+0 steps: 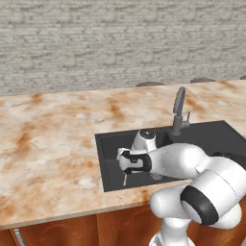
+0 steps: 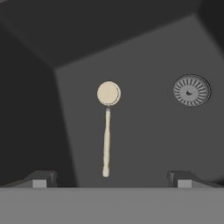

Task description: Pick up the dish brush and dish brush from the sink, and place them back in the cabinet, and close the cabinet doors.

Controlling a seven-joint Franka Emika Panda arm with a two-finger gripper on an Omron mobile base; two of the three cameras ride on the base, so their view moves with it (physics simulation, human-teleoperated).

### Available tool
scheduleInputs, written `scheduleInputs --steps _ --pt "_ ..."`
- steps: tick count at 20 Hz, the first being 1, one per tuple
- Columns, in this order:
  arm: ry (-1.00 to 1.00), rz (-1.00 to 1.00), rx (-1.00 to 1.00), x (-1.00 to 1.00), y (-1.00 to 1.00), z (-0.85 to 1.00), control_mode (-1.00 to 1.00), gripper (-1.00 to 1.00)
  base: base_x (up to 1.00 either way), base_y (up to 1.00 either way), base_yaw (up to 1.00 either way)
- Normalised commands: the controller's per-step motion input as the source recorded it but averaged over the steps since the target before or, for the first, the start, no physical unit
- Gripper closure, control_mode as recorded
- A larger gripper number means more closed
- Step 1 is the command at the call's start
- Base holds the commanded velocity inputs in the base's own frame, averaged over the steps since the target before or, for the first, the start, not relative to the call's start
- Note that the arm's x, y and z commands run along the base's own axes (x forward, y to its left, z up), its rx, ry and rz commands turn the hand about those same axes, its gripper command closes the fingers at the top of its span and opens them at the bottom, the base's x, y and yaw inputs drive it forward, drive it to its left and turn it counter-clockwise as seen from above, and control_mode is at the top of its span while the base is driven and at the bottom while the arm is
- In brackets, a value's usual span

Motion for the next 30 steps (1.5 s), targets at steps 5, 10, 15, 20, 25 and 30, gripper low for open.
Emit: scheduleInputs --steps 5,10,15,20,25,30 --pt "0.00 0.00 0.00 0.28 0.00 -0.36 -1.00 -1.00 0.00 0.00 0.00" --pt "0.00 0.00 0.00 0.30 0.00 -0.31 -1.00 -1.00 0.00 0.00 0.00" --pt "0.00 0.00 0.00 0.37 0.00 -0.30 -1.00 -1.00 0.00 0.00 0.00" --pt "0.03 0.00 0.00 0.30 0.00 -0.23 -1.00 -1.00 0.00 0.00 0.00" --pt "0.05 0.00 0.00 0.25 0.03 -0.22 -1.00 -1.00 0.00 0.00 0.00" --pt "0.07 0.00 0.00 0.30 0.09 -0.19 -1.00 -1.00 0.00 0.00 0.00"
